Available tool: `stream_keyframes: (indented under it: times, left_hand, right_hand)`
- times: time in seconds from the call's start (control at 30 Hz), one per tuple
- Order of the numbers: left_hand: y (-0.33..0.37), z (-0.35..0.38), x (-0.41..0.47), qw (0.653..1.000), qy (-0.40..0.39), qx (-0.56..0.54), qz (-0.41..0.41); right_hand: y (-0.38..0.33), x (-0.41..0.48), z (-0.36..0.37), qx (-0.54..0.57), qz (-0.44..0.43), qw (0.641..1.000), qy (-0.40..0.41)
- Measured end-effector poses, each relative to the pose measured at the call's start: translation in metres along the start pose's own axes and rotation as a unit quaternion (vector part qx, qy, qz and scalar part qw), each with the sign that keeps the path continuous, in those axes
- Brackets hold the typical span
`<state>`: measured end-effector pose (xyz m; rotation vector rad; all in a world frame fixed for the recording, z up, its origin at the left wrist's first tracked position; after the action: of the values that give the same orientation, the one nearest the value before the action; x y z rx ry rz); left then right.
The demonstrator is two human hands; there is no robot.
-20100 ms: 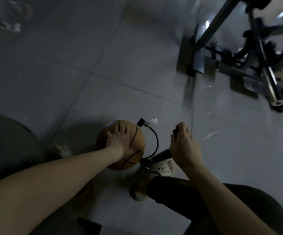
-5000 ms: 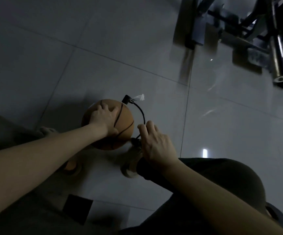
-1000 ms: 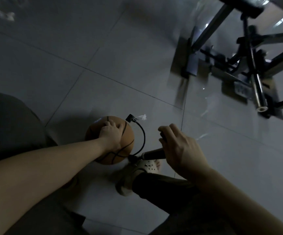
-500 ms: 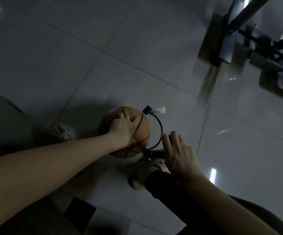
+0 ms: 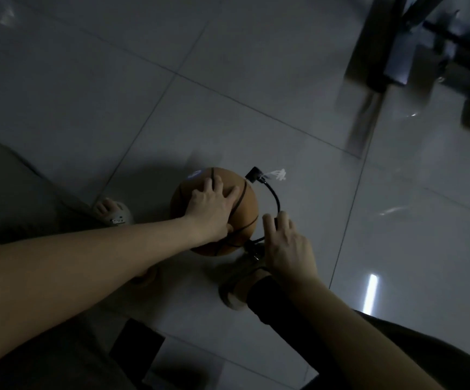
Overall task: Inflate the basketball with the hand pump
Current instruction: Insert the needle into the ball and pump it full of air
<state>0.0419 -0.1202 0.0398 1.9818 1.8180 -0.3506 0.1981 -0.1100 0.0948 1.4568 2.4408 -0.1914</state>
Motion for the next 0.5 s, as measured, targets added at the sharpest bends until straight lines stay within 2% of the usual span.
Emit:
stream_keyframes:
  times: [0.1,0.23,0.4,0.5]
  left_hand:
    - [0.004,0.004,-0.007,0.999,-0.022,-0.017,-0.019]
    - [0.011,0.004,-0.011,0.999,-0.029,-0.008,-0.04]
    - [0.013,0.003,-0.013,0.999,-0.017,-0.011,-0.026]
    - [0.02,0.004,-0.018,1.0,-0.011,0.008,-0.011]
  right_hand:
    - [-0.003,-0.006,-0.01,0.027,0.004,0.999,-0.017]
    - [-0.02,-0.043,-0.037,0.048,-0.048,0.997,-0.026]
    - [-0.006,-0.062,-0.129,0.055,-0.039,0.992,0.108]
    - [0.012,-0.07,-0.157,0.079,-0.001,0.987,0.137]
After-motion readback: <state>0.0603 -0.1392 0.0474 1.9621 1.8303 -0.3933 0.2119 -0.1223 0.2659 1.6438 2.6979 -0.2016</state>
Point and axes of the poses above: each hand's wrist, its own x-axis towards the middle knuckle, its own z-axis out of the palm, y = z × x, the point moved 8 cm from there along x, towards the middle knuckle, and after that the axes turned 13 degrees about z, right-handed, at the moved point
